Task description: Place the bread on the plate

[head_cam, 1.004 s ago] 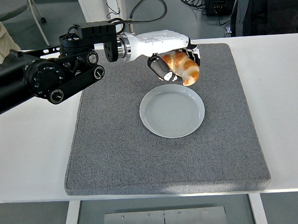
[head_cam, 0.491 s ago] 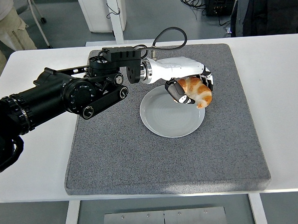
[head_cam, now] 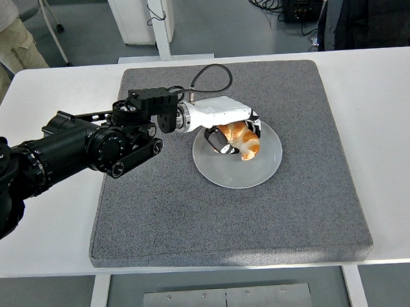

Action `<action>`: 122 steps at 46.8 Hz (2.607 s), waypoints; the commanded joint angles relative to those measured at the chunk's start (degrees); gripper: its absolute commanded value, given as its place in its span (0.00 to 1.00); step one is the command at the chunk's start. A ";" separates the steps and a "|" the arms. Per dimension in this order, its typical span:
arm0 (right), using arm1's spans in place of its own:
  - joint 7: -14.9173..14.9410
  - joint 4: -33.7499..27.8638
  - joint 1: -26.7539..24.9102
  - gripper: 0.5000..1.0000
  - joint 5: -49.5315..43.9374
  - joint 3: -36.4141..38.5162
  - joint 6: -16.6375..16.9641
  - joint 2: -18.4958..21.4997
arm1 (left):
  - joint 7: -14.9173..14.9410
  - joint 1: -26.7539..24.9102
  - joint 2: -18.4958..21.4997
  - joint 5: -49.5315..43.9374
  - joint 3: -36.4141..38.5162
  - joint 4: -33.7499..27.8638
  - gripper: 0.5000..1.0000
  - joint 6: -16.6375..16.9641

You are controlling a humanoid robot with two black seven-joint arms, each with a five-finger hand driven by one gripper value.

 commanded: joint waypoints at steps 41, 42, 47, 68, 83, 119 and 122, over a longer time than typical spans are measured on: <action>0.01 0.04 0.09 1.00 0.00 0.01 0.00 0.00 | -0.10 0.27 0.00 -3.91 0.25 -3.32 0.98 0.37; 0.01 -0.05 0.00 1.00 0.00 0.01 0.00 0.00 | -0.01 0.01 0.00 -4.00 -0.01 -4.11 0.98 0.37; 0.01 -0.05 0.00 1.00 0.00 0.00 0.00 0.00 | 0.69 -1.92 0.00 -4.44 -0.28 -9.38 0.98 0.11; 0.01 0.04 0.00 1.00 0.00 -0.08 0.00 0.00 | 4.20 -9.04 10.80 -19.10 -5.02 -17.56 0.98 -6.56; 0.01 -0.05 0.00 1.00 0.00 0.00 0.00 0.00 | 5.09 -9.39 17.13 -31.24 -14.25 -17.56 0.98 -8.41; 0.01 0.04 0.00 1.00 0.00 0.01 0.00 0.00 | 16.51 0.18 20.13 -63.94 -33.23 -6.41 0.98 -9.82; 0.01 -0.05 0.09 1.00 0.00 0.01 0.00 0.00 | 16.60 1.68 19.16 -64.03 -36.74 -3.95 0.98 -11.48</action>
